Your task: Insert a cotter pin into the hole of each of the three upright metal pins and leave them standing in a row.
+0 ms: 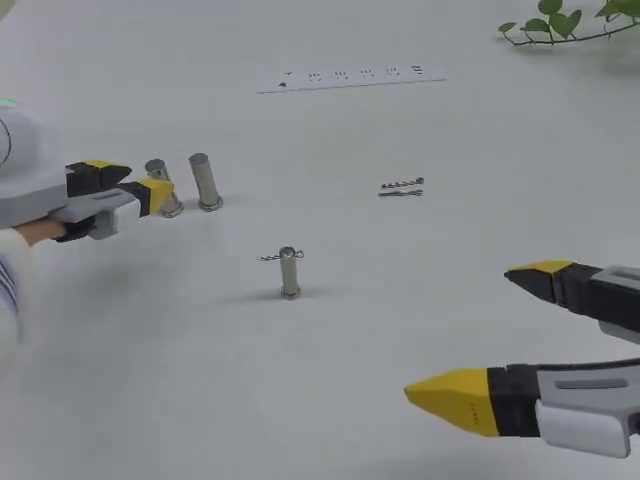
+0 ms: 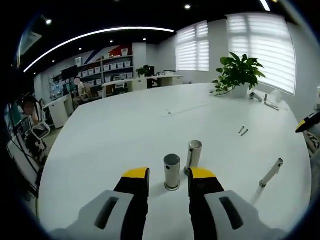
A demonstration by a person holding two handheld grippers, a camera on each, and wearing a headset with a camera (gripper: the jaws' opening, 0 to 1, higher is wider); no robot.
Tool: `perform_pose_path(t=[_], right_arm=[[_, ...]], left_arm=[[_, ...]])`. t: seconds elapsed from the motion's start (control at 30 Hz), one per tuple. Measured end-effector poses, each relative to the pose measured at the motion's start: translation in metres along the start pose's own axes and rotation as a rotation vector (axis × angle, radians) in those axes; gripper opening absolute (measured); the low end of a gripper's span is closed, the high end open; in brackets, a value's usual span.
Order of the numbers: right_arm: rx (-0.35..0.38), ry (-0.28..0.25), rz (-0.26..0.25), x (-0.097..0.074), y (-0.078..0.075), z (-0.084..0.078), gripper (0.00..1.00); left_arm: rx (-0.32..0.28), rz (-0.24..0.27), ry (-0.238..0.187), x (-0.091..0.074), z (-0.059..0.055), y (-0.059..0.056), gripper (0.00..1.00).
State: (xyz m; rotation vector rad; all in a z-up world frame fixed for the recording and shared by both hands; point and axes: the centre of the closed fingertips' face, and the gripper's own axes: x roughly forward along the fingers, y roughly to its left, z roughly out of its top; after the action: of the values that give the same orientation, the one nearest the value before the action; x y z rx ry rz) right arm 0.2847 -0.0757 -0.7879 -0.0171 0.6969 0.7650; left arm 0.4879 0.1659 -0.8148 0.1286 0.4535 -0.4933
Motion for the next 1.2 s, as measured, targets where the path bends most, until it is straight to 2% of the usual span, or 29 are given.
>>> perform_pose_path(t=[0.33, 0.5, 0.73, 0.87, 1.03, 1.1, 1.2], right_arm=[[0.026, 0.004, -0.022, -0.004, -0.006, -0.005, 0.95], [0.028, 0.009, -0.018, -0.003, -0.005, -0.007, 0.93], [0.038, 0.010, -0.019, -0.001, -0.005, -0.008, 0.92], [0.038, 0.013, -0.016, -0.002, -0.005, -0.009, 0.91], [0.029, 0.011, -0.018, -0.003, -0.005, -0.008, 0.89], [0.028, 0.009, -0.019, -0.003, -0.006, -0.007, 0.89], [0.020, 0.010, -0.024, -0.005, -0.007, -0.006, 0.89]], left_arm=[[0.035, -0.017, 0.027, 0.013, -0.004, -0.005, 0.24], [0.036, -0.005, 0.019, 0.016, -0.001, -0.002, 0.14], [0.033, 0.007, 0.020, 0.018, 0.001, -0.004, 0.12], [-0.021, 0.014, 0.019, 0.017, 0.000, -0.003, 0.12], [-0.022, 0.030, 0.024, 0.016, 0.000, -0.003, 0.11], [0.018, 0.018, 0.028, 0.015, 0.000, -0.006, 0.11], [0.011, 0.009, 0.039, 0.012, -0.001, -0.010, 0.11]])
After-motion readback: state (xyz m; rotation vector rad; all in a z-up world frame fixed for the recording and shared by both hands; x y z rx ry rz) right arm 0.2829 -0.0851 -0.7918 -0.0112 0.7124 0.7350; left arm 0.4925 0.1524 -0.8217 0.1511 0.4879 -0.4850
